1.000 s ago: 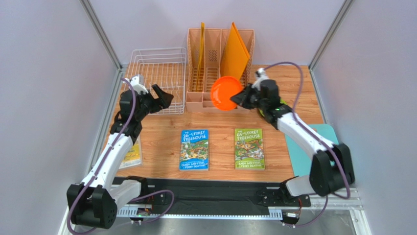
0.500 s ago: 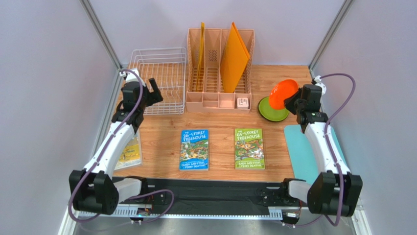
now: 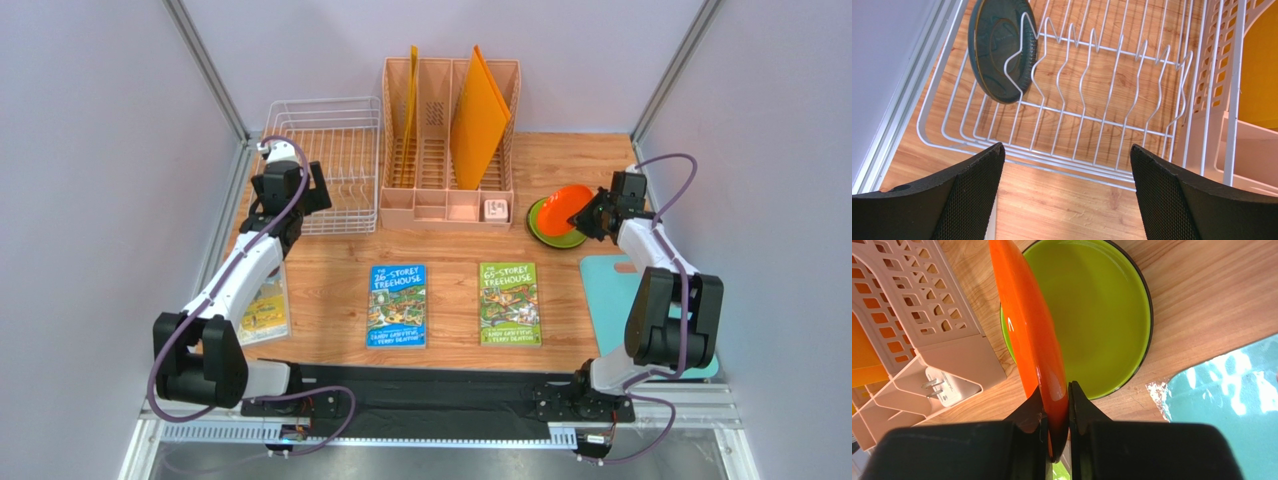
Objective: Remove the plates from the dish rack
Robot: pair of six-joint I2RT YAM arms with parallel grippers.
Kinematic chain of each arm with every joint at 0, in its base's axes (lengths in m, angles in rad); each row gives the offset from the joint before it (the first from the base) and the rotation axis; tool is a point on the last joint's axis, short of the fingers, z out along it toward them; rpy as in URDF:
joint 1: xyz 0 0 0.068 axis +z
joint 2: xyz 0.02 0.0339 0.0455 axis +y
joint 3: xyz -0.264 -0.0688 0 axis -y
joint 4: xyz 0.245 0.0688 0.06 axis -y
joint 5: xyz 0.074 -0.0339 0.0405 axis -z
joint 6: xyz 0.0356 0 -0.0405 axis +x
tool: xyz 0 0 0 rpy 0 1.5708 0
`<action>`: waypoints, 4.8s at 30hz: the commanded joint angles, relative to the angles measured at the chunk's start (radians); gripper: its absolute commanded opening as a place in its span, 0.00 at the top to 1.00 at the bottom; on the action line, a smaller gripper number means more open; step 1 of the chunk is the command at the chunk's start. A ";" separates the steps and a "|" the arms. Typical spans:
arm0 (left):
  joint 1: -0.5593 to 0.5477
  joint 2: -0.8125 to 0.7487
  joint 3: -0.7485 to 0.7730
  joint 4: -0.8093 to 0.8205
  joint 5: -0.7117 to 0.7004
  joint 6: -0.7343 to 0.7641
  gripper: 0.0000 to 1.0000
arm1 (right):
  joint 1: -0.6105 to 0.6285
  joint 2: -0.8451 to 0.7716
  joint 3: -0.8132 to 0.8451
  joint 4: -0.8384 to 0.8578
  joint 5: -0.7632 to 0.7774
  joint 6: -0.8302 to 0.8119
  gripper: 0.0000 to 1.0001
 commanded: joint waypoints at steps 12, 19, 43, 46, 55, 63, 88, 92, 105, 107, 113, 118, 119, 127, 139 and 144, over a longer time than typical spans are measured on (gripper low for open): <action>-0.004 0.023 0.012 0.046 0.030 0.009 0.00 | -0.069 0.142 0.022 0.232 -0.310 0.076 0.81; -0.004 0.020 0.008 0.044 0.042 0.006 0.00 | -0.071 0.136 0.008 0.218 -0.317 0.073 0.69; -0.004 -0.038 -0.009 0.020 0.047 0.011 0.01 | -0.072 -0.034 -0.016 -0.047 -0.029 -0.019 0.54; -0.001 -0.041 -0.005 0.024 0.007 0.024 0.01 | -0.072 -0.060 -0.018 -0.058 -0.029 -0.022 0.54; 0.109 0.091 0.093 0.056 -0.035 0.031 0.01 | -0.069 -0.192 -0.029 -0.086 -0.086 -0.059 0.53; 0.163 0.276 0.202 0.110 -0.088 0.041 0.09 | -0.068 -0.220 -0.022 -0.081 -0.100 -0.062 0.52; 0.271 0.566 0.342 0.224 0.025 -0.039 0.70 | -0.068 -0.114 -0.024 -0.037 -0.087 -0.079 0.52; 0.269 0.560 0.331 0.231 0.030 -0.035 0.87 | -0.068 -0.111 -0.018 -0.040 -0.089 -0.080 0.52; 0.226 0.347 0.226 0.285 -0.032 0.185 1.00 | -0.057 -0.120 -0.023 -0.049 -0.087 -0.080 0.52; 0.203 0.294 0.213 0.291 -0.085 0.225 1.00 | -0.045 -0.122 -0.016 -0.063 -0.070 -0.088 0.52; 0.189 0.209 0.181 0.291 -0.134 0.248 1.00 | -0.028 -0.134 -0.012 -0.086 -0.055 -0.095 0.52; 0.185 0.103 0.149 0.258 -0.142 0.224 1.00 | -0.022 -0.171 -0.012 -0.115 -0.049 -0.103 0.52; 0.183 0.086 0.146 0.242 -0.139 0.209 1.00 | -0.019 -0.197 -0.010 -0.122 -0.049 -0.106 0.52; 0.174 -0.052 0.173 0.023 0.255 -0.079 1.00 | 0.010 -0.384 -0.035 -0.121 -0.187 -0.108 0.51; 0.036 -0.112 -0.049 0.317 0.846 -0.448 1.00 | 0.278 -0.478 -0.116 0.054 -0.281 -0.002 0.44; -0.067 -0.106 -0.112 0.418 0.879 -0.523 1.00 | 0.368 -0.439 -0.159 0.187 -0.300 0.082 0.44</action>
